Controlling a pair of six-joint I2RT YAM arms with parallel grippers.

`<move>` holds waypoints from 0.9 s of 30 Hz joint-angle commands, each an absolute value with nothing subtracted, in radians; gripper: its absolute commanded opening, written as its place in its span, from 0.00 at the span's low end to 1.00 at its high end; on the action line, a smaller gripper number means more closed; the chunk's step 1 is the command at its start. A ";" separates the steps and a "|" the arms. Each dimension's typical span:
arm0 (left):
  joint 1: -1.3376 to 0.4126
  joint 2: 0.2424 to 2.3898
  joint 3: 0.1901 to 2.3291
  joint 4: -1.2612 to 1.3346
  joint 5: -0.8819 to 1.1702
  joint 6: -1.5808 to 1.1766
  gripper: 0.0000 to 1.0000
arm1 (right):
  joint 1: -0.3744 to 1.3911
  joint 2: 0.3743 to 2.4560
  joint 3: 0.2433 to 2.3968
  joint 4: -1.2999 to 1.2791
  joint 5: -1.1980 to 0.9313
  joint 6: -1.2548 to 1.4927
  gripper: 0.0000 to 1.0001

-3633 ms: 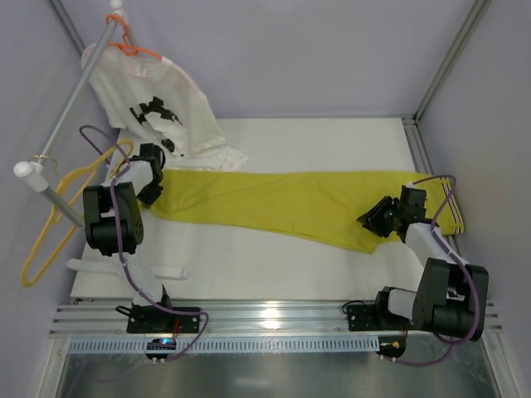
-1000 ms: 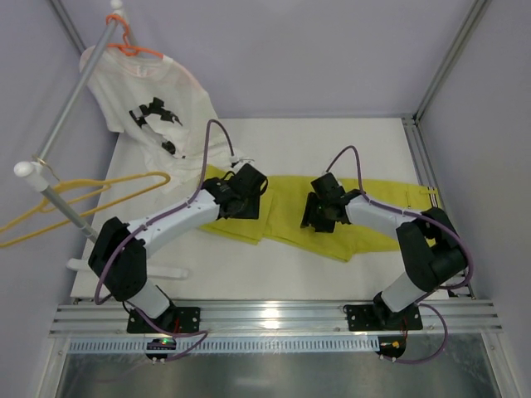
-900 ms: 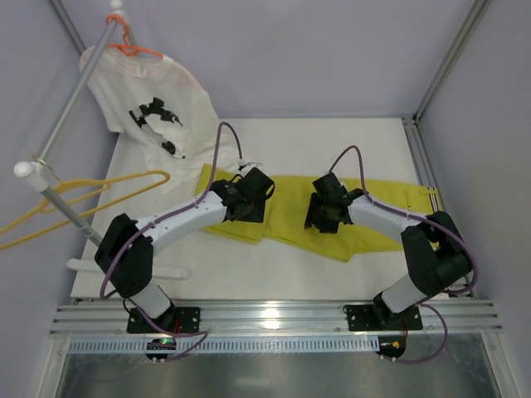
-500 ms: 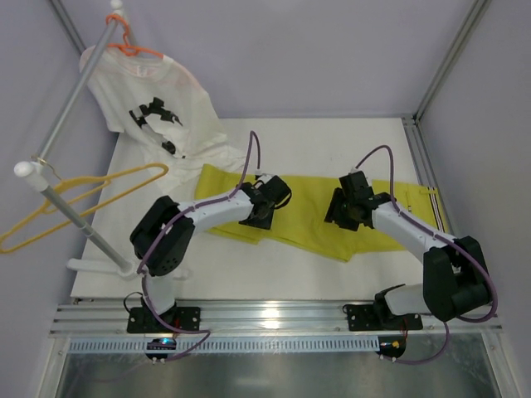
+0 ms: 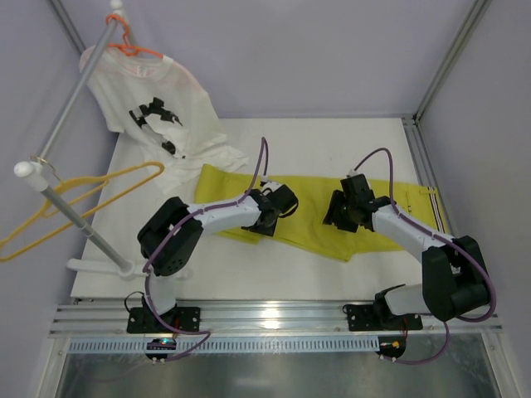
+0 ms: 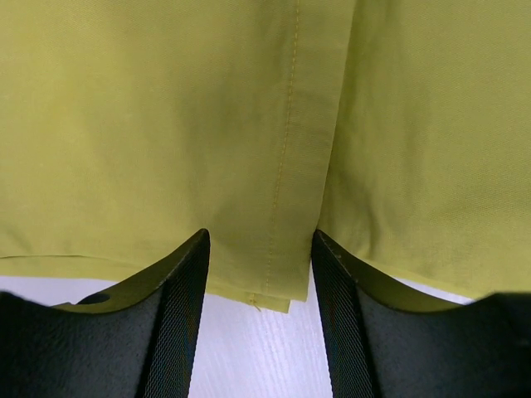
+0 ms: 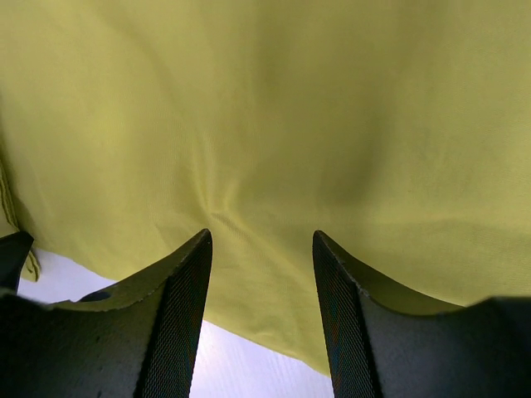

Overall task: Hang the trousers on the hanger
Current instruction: Fold the trousers

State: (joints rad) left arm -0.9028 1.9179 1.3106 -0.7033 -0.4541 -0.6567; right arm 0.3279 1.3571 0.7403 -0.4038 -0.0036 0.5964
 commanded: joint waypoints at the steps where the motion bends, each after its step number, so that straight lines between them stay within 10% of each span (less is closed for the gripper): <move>1: -0.900 1.865 1.333 -0.703 -0.494 -0.673 0.53 | 0.325 1.362 0.733 -0.361 -0.021 0.580 0.55; 8: -0.900 1.924 1.348 -0.724 -0.505 -0.683 0.51 | 0.324 1.356 0.729 -0.362 -0.025 0.584 0.55; 21: -0.885 1.933 1.332 -0.755 -0.499 -0.713 0.01 | 0.322 1.335 0.730 -0.371 -0.032 0.594 0.55; 27: -0.856 1.863 1.307 -0.750 -0.446 -0.735 0.00 | 0.322 1.313 0.730 -0.364 -0.104 0.594 0.55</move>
State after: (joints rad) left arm -0.8780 1.9327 1.3201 -0.7231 -0.4488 -0.7094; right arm 0.3252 1.3521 0.7353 -0.3893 -0.0532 0.5964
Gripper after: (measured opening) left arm 0.022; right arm 0.551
